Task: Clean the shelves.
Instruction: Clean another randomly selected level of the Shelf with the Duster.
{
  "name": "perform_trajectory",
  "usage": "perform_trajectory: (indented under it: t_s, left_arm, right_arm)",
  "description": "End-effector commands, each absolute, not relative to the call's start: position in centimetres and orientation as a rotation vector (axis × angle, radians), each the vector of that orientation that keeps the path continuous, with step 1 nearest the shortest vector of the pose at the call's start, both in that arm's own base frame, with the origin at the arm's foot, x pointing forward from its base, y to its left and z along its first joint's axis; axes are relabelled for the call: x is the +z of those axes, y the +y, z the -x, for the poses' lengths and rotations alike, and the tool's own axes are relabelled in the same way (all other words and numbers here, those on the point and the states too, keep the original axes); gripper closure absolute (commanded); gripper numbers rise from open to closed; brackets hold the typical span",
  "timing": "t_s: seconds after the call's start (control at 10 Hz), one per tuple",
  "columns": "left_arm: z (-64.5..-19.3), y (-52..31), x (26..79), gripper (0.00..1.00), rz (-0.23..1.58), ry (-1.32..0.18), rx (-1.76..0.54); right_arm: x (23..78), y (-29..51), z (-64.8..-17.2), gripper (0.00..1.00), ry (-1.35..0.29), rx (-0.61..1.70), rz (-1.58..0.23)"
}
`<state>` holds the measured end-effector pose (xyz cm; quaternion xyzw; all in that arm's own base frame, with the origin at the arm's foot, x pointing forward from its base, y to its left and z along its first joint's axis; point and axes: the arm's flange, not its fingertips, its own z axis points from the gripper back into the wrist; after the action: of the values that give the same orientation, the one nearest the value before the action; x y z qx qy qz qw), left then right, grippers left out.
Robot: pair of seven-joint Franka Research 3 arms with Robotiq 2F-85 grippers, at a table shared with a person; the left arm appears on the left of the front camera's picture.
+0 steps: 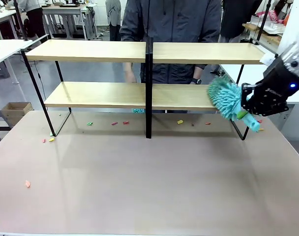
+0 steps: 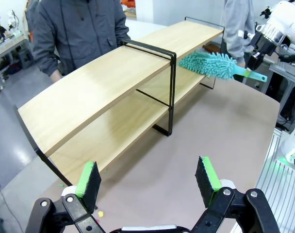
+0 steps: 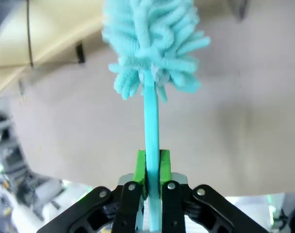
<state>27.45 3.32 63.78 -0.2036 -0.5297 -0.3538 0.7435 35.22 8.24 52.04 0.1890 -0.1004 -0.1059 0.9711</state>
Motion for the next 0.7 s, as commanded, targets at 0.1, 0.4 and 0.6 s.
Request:
perform_trajectory:
  t_s: [0.1,0.4,0.6]
  left_arm:
    - [-27.5,3.3,63.6,0.0,0.452,-1.163,-0.784]
    - [-27.5,3.3,63.6,0.0,0.452,-1.163,-0.784]
    - [-27.5,3.3,63.6,0.0,0.452,-1.163,-0.784]
  right_arm:
    - [56.6,0.3,-33.0,0.88,0.03,0.001,-0.599]
    - [59.6,-9.1,-30.9,0.88,0.414,0.276,-0.615]
    - [61.6,-12.5,-30.9,0.88,0.525,0.42,-0.655]
